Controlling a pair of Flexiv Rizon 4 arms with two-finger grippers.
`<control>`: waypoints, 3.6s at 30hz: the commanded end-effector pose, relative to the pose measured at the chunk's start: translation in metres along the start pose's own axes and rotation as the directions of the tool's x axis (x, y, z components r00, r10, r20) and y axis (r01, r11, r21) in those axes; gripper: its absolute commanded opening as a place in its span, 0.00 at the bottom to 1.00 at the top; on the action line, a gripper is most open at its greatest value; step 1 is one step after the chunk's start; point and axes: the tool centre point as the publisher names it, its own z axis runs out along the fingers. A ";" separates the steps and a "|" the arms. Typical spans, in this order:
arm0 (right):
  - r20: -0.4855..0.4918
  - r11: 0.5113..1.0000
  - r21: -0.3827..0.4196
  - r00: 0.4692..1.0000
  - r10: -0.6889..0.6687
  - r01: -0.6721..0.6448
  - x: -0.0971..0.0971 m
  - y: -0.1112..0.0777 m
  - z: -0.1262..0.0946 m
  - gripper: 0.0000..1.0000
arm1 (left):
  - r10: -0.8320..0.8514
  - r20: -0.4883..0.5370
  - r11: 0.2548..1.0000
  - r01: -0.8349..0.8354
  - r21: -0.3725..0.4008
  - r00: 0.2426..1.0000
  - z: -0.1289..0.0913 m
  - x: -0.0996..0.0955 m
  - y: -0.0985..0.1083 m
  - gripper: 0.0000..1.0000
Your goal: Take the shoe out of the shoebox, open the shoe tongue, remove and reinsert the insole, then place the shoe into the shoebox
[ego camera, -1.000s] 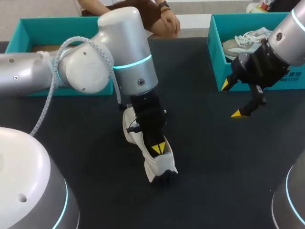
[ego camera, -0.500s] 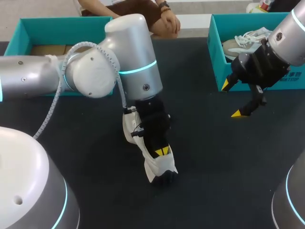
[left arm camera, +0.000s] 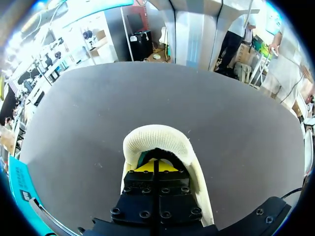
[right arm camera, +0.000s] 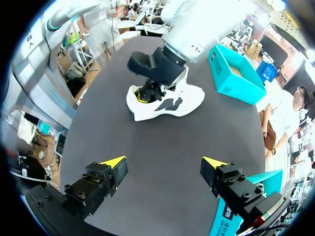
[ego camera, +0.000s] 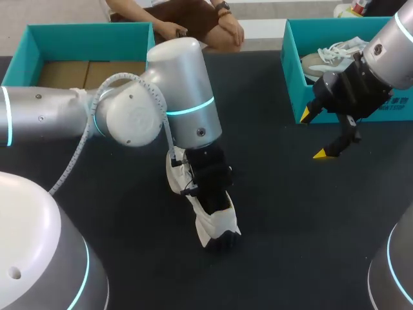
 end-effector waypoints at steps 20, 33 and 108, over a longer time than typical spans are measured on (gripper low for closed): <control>0.001 1.000 0.001 1.000 0.000 0.000 0.001 0.000 0.001 1.00 | -0.010 -0.020 0.958 0.004 -0.285 1.000 0.030 0.008 0.057 0.00; 0.001 1.000 0.001 1.000 0.000 0.000 0.001 0.000 0.001 1.00 | 0.011 -0.014 0.894 -0.017 -0.447 1.000 0.026 0.009 0.099 0.00; 0.001 1.000 0.001 1.000 0.000 0.000 0.001 0.000 0.001 1.00 | 0.127 -0.031 0.978 -0.120 0.168 0.991 -0.012 -0.005 -0.011 0.00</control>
